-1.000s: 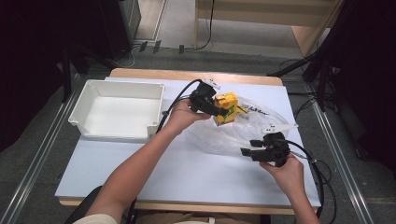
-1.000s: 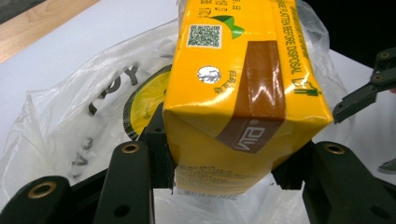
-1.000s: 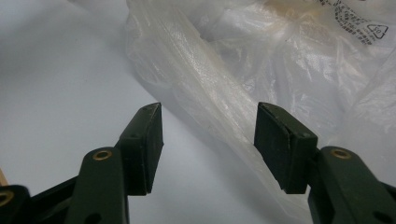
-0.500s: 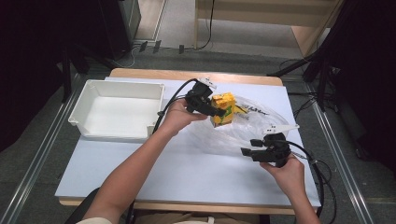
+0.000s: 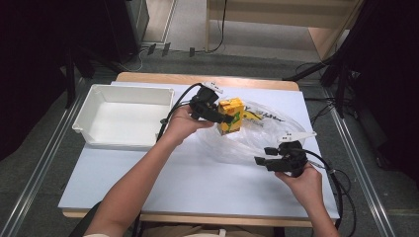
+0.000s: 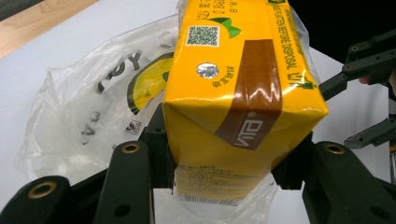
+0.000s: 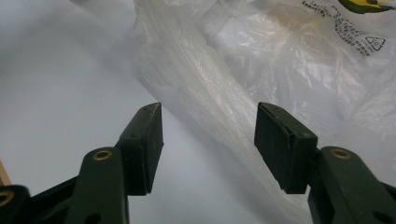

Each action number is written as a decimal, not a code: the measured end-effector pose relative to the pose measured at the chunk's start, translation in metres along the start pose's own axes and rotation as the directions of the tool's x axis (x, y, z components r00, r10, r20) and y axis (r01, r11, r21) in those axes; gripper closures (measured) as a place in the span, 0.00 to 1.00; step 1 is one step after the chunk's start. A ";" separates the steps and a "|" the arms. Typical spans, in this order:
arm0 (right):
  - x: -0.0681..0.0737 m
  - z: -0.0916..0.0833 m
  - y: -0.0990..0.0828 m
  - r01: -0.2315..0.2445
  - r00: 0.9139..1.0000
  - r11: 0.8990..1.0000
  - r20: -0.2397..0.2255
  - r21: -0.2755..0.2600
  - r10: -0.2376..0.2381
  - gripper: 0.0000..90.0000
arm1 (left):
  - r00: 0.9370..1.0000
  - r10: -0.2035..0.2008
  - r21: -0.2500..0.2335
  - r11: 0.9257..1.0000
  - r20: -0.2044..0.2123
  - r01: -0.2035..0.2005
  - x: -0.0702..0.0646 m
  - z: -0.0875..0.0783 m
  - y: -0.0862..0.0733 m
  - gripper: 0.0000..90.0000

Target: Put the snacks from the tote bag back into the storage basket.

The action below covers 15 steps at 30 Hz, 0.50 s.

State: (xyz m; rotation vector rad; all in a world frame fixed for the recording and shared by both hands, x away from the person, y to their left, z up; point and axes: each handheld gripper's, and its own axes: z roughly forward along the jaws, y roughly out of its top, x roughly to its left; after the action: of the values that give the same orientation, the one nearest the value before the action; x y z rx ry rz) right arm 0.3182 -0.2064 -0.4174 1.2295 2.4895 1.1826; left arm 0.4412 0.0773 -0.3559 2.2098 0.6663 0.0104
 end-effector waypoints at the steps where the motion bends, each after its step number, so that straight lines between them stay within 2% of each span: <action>1: 0.000 0.000 0.000 0.002 1.000 1.000 -0.001 0.001 -0.002 0.48 | 1.000 -0.002 0.000 1.000 0.001 0.002 0.000 -0.001 -0.001 0.59; 15: 0.001 0.001 0.002 0.011 1.000 1.000 -0.009 -0.006 -0.011 0.48 | 1.000 -0.014 -0.012 1.000 -0.012 0.014 0.002 -0.018 -0.005 0.58</action>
State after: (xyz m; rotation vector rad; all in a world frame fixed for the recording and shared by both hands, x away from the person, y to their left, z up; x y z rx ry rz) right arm 0.3196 -0.2048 -0.4161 1.2097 2.4944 1.1951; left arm 0.4367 0.0933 -0.3475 2.1950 0.6870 0.0209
